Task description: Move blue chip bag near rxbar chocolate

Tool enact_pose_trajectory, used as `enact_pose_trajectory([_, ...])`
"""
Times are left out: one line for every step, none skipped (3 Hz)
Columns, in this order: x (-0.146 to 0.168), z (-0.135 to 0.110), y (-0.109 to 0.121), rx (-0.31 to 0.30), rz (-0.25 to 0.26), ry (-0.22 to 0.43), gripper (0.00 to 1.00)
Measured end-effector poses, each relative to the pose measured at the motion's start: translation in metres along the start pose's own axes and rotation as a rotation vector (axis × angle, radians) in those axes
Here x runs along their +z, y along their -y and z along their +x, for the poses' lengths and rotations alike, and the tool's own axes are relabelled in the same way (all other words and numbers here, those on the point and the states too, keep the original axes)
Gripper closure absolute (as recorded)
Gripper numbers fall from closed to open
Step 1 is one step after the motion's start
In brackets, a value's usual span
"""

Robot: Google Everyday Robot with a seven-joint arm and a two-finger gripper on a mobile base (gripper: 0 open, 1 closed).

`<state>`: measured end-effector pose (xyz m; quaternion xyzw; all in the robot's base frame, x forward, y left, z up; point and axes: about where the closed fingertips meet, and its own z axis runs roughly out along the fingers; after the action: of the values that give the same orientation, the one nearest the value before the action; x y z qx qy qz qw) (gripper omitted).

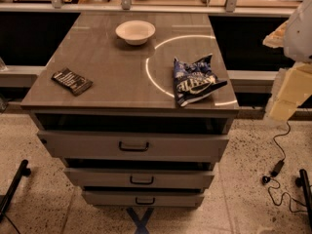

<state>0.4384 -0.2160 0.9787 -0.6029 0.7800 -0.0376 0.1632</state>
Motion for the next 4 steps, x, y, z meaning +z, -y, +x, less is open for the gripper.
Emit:
enact_pose_trajectory([0.000,0.000,0.000,0.000,0.000,0.000,0.00])
enact_pose_trajectory([0.017,-0.011,0.017,0.029,0.022,-0.051,0.00])
enact_pose_trajectory([0.057,-0.033,0.053,0.065,0.055,-0.074,0.00])
enact_pose_trajectory([0.093,-0.051,0.070,0.100,0.068,-0.054,0.00])
